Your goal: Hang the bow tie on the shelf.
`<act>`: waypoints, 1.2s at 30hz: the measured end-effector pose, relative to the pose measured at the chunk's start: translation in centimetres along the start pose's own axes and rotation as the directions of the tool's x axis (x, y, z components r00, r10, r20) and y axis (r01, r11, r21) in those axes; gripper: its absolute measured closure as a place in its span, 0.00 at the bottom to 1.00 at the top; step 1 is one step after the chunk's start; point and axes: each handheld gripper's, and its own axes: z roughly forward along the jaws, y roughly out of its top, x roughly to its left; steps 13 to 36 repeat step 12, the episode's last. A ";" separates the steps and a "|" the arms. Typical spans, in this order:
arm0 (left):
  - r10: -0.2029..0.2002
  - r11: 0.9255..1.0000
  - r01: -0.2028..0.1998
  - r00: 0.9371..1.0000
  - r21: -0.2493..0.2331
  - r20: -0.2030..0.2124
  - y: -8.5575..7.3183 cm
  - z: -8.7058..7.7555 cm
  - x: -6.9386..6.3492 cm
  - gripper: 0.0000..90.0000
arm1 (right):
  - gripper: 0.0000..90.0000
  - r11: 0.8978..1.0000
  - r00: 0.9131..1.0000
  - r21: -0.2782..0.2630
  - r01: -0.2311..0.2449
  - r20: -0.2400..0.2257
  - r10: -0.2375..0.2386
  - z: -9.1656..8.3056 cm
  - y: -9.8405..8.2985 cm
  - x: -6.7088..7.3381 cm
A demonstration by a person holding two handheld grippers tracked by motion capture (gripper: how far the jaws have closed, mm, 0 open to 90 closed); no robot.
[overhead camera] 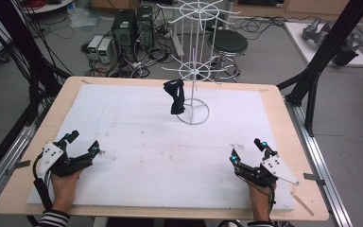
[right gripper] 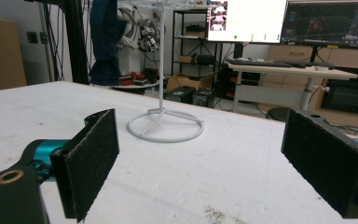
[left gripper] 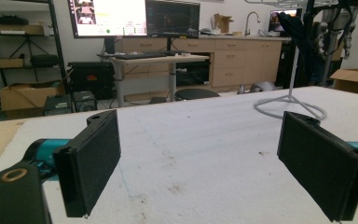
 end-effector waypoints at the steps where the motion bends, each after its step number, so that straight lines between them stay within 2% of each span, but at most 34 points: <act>1: 0.002 1.000 -0.002 1.000 0.000 -0.001 0.0 0.0 0.0 0.15 | 0.11 1.000 1.000 0.001 -0.004 -0.003 0.004 0.1 -0.2 0.0; 4: 0.001 1.000 -0.001 1.000 0.002 0.000 0.0 0.0 0.0 0.15 | 0.11 1.000 1.000 0.021 -0.002 -0.005 0.003 0.5 -0.7 0.2; 7: -0.001 1.000 0.001 1.000 0.001 0.001 0.0 0.0 0.0 0.15 | 0.11 1.000 1.000 0.015 -0.007 0.002 0.007 0.6 -1.1 0.2; 11: 0.000 1.000 0.000 1.000 0.000 0.001 0.0 0.0 0.0 0.15 | 0.11 1.000 1.000 0.004 -0.019 0.009 0.019 0.4 -1.2 0.1; 36: 0.004 1.000 -0.004 1.000 -0.001 0.000 0.0 0.0 0.0 0.15 | 0.11 1.000 1.000 0.003 -0.018 0.008 0.018 0.5 -1.2 0.1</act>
